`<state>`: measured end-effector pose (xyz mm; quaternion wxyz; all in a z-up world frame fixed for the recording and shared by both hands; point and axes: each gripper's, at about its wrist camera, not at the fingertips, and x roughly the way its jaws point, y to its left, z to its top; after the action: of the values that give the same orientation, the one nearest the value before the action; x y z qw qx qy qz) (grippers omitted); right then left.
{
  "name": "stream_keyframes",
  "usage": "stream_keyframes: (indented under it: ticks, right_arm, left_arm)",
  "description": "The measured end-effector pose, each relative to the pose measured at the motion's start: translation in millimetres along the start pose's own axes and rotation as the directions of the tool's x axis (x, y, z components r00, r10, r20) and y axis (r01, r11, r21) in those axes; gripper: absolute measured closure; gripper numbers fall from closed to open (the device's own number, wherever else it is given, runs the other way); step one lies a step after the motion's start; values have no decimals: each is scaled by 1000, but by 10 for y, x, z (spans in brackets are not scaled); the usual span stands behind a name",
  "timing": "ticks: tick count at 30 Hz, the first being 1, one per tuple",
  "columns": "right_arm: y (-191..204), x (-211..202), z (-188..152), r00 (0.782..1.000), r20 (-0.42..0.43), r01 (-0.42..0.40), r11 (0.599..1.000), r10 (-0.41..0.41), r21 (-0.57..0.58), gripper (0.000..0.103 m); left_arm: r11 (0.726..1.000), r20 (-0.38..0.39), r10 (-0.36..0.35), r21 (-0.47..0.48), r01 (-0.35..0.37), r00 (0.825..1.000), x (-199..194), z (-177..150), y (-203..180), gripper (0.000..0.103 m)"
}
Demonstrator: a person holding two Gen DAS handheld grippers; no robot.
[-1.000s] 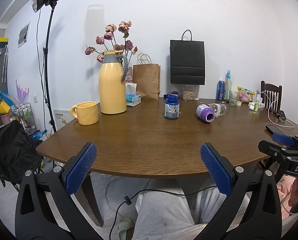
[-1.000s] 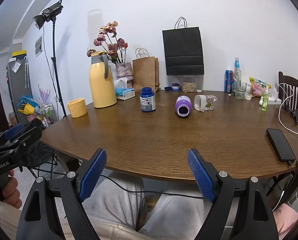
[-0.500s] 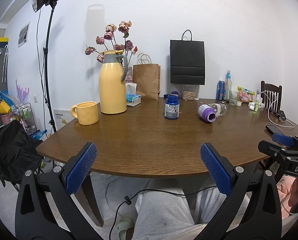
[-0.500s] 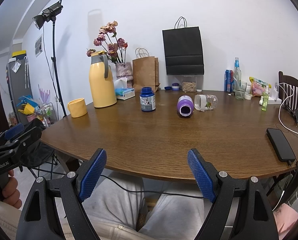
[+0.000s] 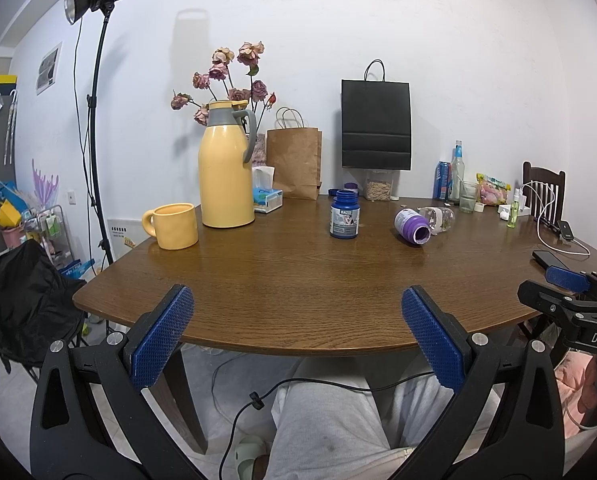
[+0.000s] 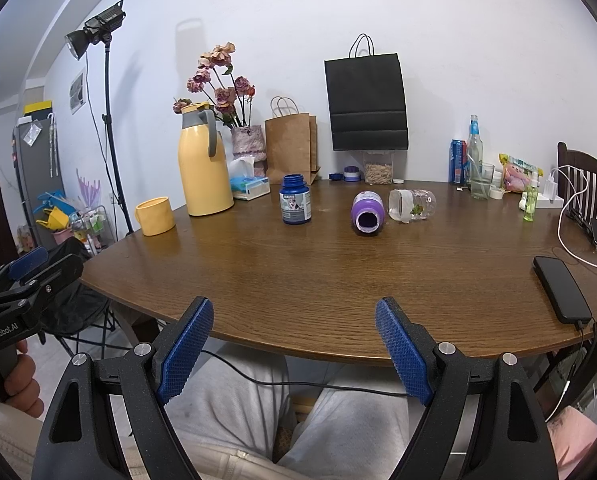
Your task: Flip cup upright
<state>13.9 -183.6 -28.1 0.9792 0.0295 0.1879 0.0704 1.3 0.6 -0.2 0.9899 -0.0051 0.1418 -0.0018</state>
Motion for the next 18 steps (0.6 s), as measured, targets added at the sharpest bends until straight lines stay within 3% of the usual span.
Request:
stream_keyframes:
  ticks: [18]
  right_arm:
    - [14, -12, -2, 1000, 1, -1, 1000, 1, -1, 16]
  left_arm:
    - [1000, 0, 2, -1, -2, 1000, -38, -38, 64, 0]
